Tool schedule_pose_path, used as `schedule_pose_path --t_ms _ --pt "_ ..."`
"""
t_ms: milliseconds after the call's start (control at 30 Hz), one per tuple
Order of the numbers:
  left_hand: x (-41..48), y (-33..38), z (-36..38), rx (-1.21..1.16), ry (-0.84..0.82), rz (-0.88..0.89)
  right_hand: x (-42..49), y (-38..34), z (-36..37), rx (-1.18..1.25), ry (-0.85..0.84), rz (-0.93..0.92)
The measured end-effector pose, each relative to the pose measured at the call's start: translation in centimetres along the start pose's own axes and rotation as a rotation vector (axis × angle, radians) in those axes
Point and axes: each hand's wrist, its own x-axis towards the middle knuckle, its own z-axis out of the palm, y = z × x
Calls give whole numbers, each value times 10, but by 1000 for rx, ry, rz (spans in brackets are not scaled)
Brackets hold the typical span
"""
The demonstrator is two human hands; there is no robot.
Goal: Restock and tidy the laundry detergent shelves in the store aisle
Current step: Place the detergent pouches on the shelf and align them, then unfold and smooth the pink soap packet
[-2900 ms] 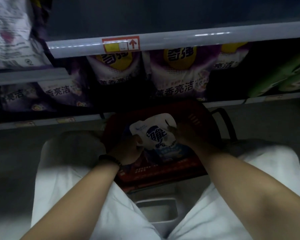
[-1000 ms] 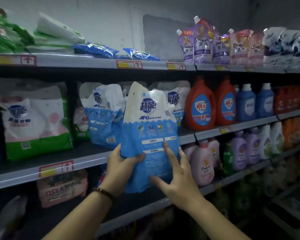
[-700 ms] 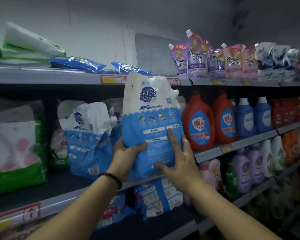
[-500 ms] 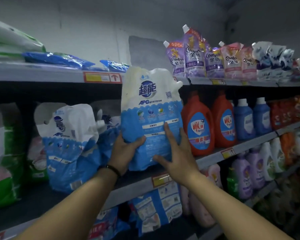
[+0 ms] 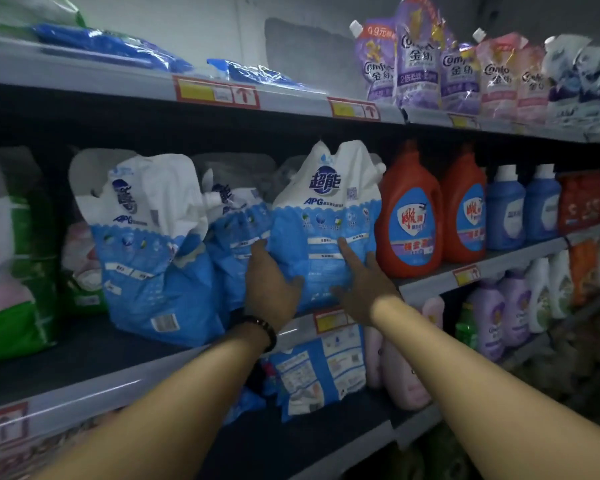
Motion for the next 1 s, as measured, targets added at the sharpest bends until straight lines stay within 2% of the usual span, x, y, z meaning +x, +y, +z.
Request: schedule_pose_path --t_ms 100,167,233,333,400,533,633,733,900,1000 --pt "-53 6 -22 4 -20 48 -35 -12 19 -21 90 28" --pt "-92 9 -44 22 -106 62 -69 -18 44 -14 146 -57" --pt "-133 5 -69 76 -234 62 -105 -24 70 11 116 -141" --pt "-194 -24 -105 160 -388 10 -153 -33 108 32 0 -224" --pt "-233 -53 -126 231 -405 -17 -179 -36 137 19 -58 -273" --pt "-300 -104 -165 361 -451 -173 -230 -42 193 4 -216 -248" --pt "-347 -138 -193 380 -471 -244 -274 -43 239 46 -350 -235" --pt "-398 -173 -215 391 -545 -310 -323 -36 294 -1 -461 -306" --pt "-468 -236 -238 382 -750 -553 -403 -11 385 11 -637 -167" --pt "-503 -272 -245 378 -801 -706 -440 11 424 -2 -848 32"
